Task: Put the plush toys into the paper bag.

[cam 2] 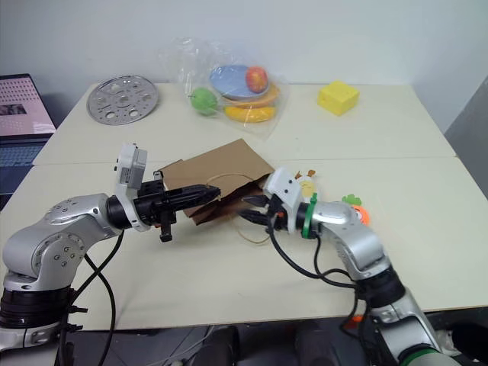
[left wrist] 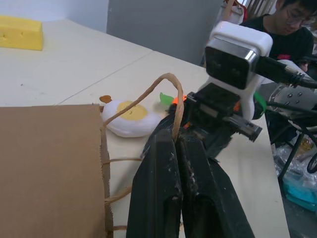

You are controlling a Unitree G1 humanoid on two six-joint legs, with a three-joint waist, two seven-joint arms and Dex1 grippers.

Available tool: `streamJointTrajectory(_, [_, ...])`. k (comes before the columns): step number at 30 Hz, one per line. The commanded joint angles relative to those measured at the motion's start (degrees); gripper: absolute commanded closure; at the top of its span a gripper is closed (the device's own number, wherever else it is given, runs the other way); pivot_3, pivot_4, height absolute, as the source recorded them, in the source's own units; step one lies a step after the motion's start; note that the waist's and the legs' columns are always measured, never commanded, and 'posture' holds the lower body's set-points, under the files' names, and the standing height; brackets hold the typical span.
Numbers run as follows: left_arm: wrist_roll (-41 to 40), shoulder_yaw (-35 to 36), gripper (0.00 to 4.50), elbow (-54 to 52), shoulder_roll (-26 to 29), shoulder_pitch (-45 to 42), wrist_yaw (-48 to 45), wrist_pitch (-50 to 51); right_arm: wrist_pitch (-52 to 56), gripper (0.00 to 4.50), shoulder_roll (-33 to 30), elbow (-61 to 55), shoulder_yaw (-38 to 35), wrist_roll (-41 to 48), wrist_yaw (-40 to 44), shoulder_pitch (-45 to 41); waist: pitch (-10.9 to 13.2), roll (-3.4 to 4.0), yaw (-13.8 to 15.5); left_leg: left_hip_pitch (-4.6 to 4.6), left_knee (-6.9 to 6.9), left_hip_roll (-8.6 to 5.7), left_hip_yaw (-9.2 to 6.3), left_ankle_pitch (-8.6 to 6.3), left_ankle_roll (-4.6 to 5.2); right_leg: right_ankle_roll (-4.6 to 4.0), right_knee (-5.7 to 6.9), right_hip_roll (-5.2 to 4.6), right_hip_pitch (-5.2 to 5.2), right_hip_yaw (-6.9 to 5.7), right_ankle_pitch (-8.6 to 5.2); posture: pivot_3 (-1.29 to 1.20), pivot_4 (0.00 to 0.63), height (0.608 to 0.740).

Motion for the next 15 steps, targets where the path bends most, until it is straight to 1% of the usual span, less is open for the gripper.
streamJointTrajectory(1, [-1.64,1.34,4.5,-2.75,-0.45,-0.47,1.74,0.63,-4.07,4.48,3.75,5.61,1.62,-4.06,-3.28,-1.94,-0.04,-0.07,0.1,-0.01,0.0,0.0,-0.04,0.0,0.0,0.01,0.0,-0.01,0.01,-0.06,0.0,0.0,0.15,0.74])
streamJointTrajectory(3, [-2.5,1.94,4.5,-2.85,-0.92,-0.78,2.95,1.09,-6.63,4.48,7.15,11.3,2.43,-6.9,-6.16,-3.29,-0.04,-0.07,-0.05,0.0,-0.01,0.01,-0.08,0.0,0.0,0.0,0.0,-0.01,0.01,-0.12,0.01,0.0,0.15,0.74])
streamJointTrajectory(5, [-3.32,2.64,4.5,-2.58,-1.35,-1.32,4.07,1.51,-8.54,4.48,9.26,15.33,2.58,-8.94,-7.84,-4.2,-0.04,-0.07,-0.09,0.0,-0.01,0.02,-0.1,0.0,0.0,0.0,0.02,0.0,0.0,-0.14,0.01,0.0,0.15,0.74])
streamJointTrajectory(8, [-3.47,4.21,4.5,-0.86,-1.98,-2.29,6.47,1.13,-11.56,4.48,13.35,24.96,2.61,-12.37,-12.29,-4.96,-0.04,-0.08,-0.13,0.0,-0.01,0.01,-0.11,0.0,0.0,0.0,0.02,0.0,0.0,-0.15,0.02,0.0,0.15,0.74])
streamJointTrajectory(11, [-3.2,5.48,4.5,0.03,-1.96,-2.96,7.81,0.49,-14.2,4.48,14.95,29.6,1.91,-14.37,-14.78,-5.04,-0.05,-0.09,-0.09,0.0,-0.02,0.01,-0.15,0.0,0.0,0.01,0.02,0.0,0.01,-0.2,0.03,0.0,0.15,0.74])
streamJointTrajectory(15, [-3.91,8.82,4.5,1.54,-1.23,-5.99,9.9,-0.11,-14.16,4.48,16.38,31.51,-0.04,-14.67,-17.2,-4.69,-0.06,-0.11,-0.07,-0.02,-0.02,0.01,-0.28,0.0,-0.01,0.03,0.03,-0.01,0.04,-0.31,0.04,0.0,0.15,0.74])
